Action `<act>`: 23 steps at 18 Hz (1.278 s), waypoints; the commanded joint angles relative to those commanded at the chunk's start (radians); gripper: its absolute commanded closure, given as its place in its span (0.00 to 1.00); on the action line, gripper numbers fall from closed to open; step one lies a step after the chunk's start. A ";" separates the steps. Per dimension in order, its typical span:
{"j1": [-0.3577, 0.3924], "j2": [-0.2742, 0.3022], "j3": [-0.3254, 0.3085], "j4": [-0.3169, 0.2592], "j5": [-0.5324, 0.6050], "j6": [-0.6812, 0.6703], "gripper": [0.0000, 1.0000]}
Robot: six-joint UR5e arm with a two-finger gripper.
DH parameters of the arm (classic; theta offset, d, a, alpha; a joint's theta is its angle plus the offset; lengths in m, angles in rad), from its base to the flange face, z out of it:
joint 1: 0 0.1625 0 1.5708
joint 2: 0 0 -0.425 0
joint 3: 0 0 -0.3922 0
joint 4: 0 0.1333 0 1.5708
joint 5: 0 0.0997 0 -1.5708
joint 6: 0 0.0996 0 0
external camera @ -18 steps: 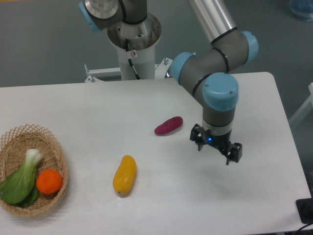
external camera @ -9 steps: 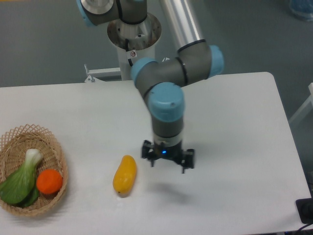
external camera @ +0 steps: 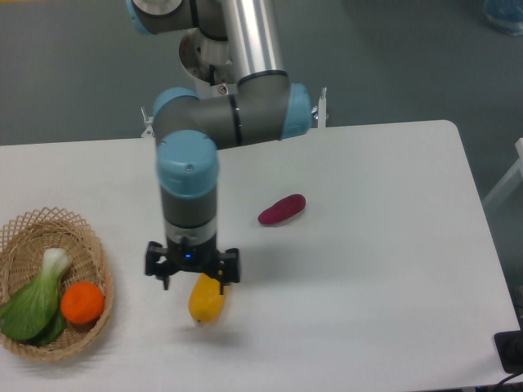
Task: Pick up the orange from the basket
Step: 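Move the gripper across the table to above the orange in the basket, then lower the gripper onto the orange and close the fingers around it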
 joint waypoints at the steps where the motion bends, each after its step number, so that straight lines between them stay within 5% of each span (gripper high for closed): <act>1: -0.012 0.003 0.003 -0.003 0.000 -0.020 0.00; 7: -0.095 -0.014 0.045 -0.011 0.008 -0.267 0.00; 14: -0.198 -0.109 0.055 -0.021 0.060 -0.488 0.00; 23: -0.233 -0.159 0.097 -0.028 0.055 -0.620 0.00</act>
